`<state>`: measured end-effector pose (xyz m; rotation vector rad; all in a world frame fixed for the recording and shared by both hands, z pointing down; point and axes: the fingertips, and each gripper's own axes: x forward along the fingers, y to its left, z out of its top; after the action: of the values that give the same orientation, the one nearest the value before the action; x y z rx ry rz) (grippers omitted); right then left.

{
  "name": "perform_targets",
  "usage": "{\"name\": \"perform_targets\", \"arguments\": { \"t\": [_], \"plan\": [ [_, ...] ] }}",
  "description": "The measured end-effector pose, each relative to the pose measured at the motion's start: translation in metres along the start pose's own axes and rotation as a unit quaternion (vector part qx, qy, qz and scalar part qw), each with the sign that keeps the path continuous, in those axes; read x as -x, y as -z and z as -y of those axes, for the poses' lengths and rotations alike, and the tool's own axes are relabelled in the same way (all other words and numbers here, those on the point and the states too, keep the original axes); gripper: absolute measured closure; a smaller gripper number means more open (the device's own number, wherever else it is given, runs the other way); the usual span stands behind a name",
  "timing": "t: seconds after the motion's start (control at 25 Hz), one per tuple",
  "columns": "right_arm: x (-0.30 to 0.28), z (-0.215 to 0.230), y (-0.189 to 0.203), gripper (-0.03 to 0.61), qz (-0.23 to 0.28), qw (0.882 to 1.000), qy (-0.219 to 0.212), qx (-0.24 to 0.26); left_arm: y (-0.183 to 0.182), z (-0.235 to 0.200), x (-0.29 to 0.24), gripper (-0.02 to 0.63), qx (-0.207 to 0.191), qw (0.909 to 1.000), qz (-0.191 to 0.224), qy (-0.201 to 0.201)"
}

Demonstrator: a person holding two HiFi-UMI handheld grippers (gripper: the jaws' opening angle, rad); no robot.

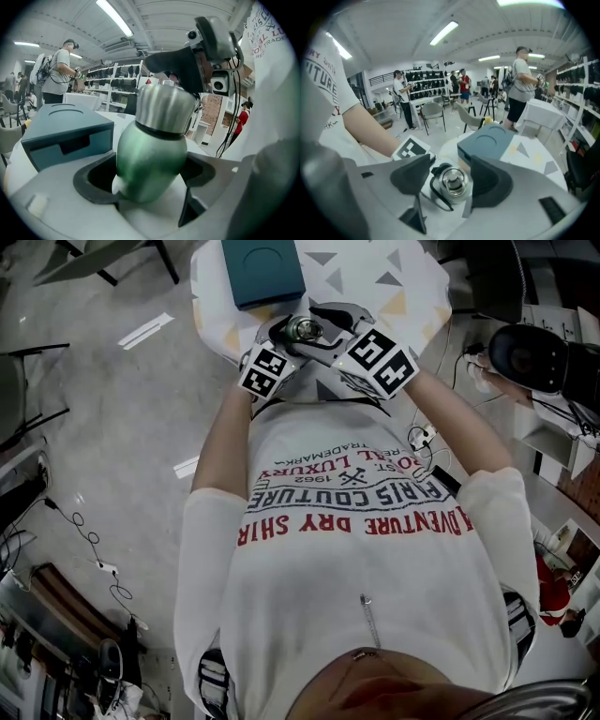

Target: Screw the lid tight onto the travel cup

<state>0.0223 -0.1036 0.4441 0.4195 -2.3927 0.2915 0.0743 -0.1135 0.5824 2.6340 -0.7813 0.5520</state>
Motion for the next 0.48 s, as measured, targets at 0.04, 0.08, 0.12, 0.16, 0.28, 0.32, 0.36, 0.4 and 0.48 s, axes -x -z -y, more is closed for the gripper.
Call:
{"name": "perform_targets", "arguments": {
  "t": [0.04, 0.08, 0.12, 0.16, 0.28, 0.32, 0.36, 0.4, 0.48],
  "plan": [
    [0.004, 0.003, -0.005, 0.319, 0.017, 1.0, 0.009, 0.005, 0.0, 0.0, 0.0, 0.198, 0.0, 1.0, 0.002, -0.001],
    [0.006, 0.006, -0.008, 0.319, 0.028, 0.999, 0.019, 0.008, -0.001, -0.001, 0.0, 0.198, -0.001, 1.0, 0.006, -0.003],
    [0.008, 0.01, -0.01, 0.324, 0.036, 0.999, 0.029, 0.005, -0.001, -0.001, 0.0, 0.198, -0.002, 0.9999, 0.009, -0.005],
    [0.011, 0.015, -0.011, 0.337, 0.044, 0.998, 0.04, -0.003, 0.0, -0.001, 0.0, 0.198, -0.002, 0.9999, 0.008, -0.006],
    [0.023, 0.031, -0.013, 0.466, 0.075, 0.993, 0.08, -0.045, 0.003, 0.003, 0.002, 0.199, -0.003, 0.9999, -0.013, -0.008],
    [0.027, 0.036, -0.015, 0.512, 0.086, 0.99, 0.092, -0.057, 0.003, 0.003, 0.004, 0.199, -0.006, 0.9998, -0.019, -0.01],
    [0.031, 0.04, -0.016, 0.526, 0.095, 0.988, 0.101, -0.064, 0.0, 0.003, 0.007, 0.198, -0.007, 0.9997, -0.018, -0.013],
    [0.034, 0.043, -0.016, 0.543, 0.103, 0.986, 0.108, -0.068, -0.004, 0.002, 0.011, 0.198, -0.004, 0.9998, -0.01, -0.017],
    [0.038, 0.047, -0.017, 0.565, 0.116, 0.984, 0.117, -0.071, -0.014, 0.001, 0.019, 0.198, 0.008, 0.9996, 0.012, -0.023]
  ]
}}
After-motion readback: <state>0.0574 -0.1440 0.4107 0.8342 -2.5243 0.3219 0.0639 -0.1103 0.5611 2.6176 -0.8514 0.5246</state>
